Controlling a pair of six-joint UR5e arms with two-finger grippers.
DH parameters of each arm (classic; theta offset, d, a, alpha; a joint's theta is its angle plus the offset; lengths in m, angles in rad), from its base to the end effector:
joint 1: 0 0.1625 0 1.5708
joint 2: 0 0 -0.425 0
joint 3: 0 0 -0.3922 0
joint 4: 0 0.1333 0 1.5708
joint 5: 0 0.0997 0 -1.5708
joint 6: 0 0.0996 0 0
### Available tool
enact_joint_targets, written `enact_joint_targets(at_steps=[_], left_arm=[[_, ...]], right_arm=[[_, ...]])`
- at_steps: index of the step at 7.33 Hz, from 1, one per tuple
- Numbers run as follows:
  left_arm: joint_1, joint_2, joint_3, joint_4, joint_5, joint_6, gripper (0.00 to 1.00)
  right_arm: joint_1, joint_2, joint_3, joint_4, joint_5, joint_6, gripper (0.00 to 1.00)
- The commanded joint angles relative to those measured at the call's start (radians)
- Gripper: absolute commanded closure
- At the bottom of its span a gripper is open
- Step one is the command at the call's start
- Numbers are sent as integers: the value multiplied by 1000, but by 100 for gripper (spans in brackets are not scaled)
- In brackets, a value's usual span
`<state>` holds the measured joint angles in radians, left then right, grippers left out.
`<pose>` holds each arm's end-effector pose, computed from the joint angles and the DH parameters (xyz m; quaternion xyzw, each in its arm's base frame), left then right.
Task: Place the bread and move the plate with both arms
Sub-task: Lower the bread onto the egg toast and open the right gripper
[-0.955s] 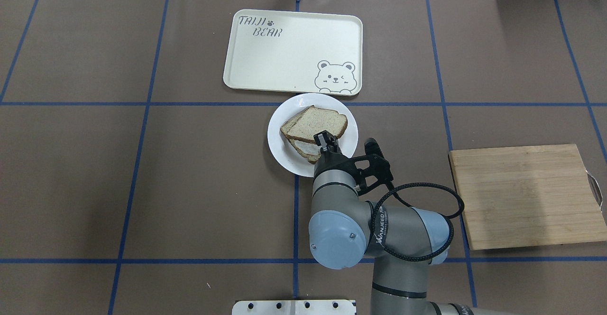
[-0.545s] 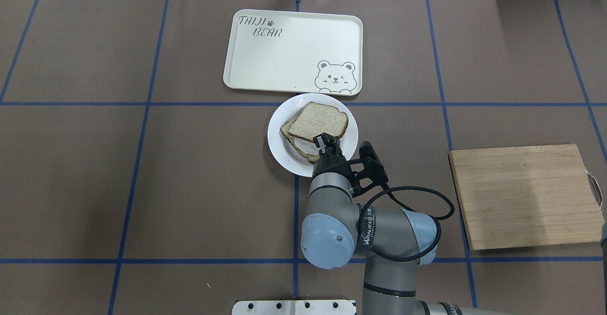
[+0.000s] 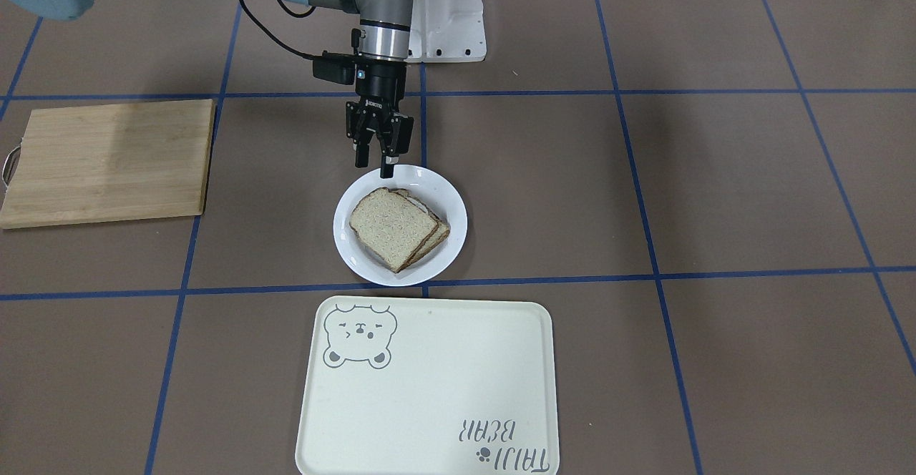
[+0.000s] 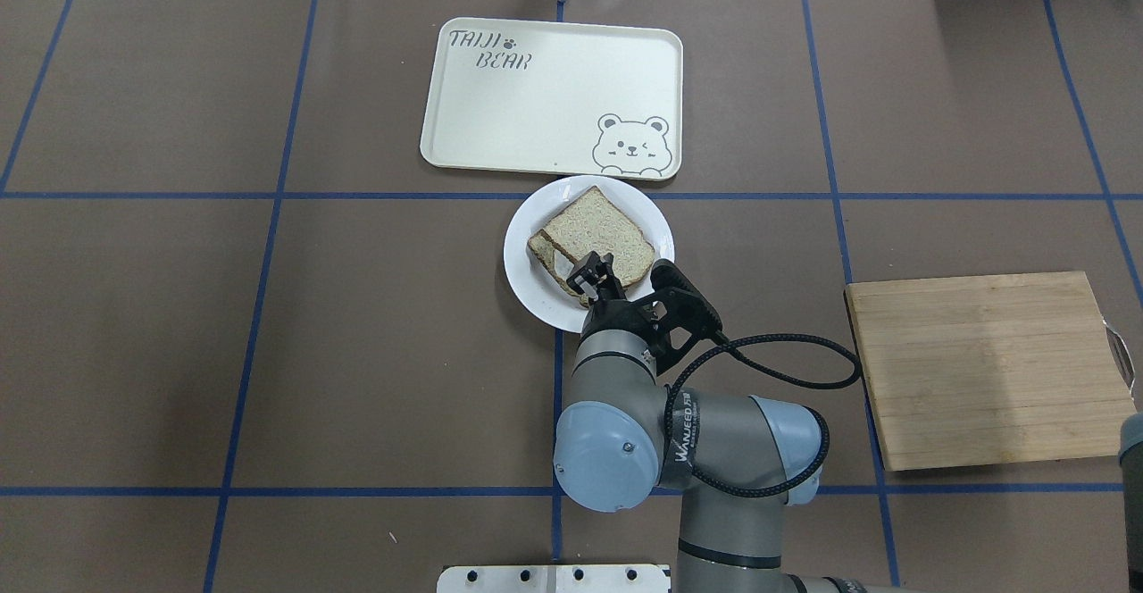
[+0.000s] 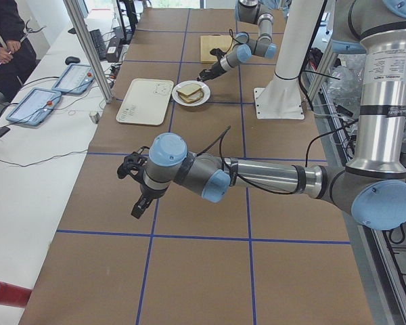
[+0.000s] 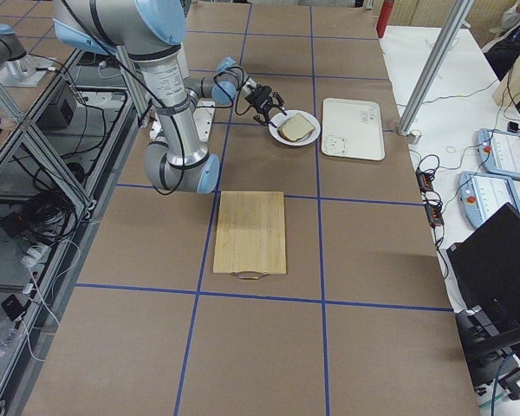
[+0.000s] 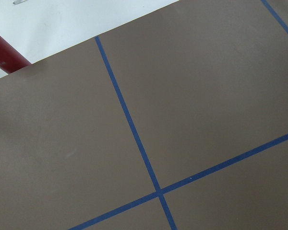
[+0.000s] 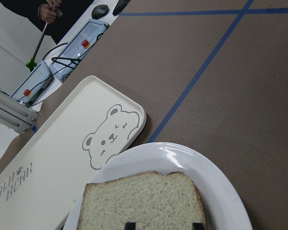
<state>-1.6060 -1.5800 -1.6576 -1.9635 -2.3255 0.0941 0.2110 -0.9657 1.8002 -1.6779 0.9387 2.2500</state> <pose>-0.0832 -0.5138 0.5671 0.2475 0.3422 0.1157 0.8990 -0.5788 -0.3205 0.2152 0.2041 -0.3963 0.4822 0.7541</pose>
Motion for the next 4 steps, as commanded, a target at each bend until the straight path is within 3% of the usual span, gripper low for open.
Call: enact_joint_targets(at_steps=[1, 3, 4], left_arm=[[0, 0, -2, 0, 0, -2, 1], [5, -9, -13, -2, -5, -40, 1], [6, -14, -13, -49, -73, -48, 1]], right_arm=[[78, -18, 91, -5, 169, -332, 0], [289, -42, 91, 1, 445, -763, 0], [432, -63, 88, -2, 615, -996, 0]])
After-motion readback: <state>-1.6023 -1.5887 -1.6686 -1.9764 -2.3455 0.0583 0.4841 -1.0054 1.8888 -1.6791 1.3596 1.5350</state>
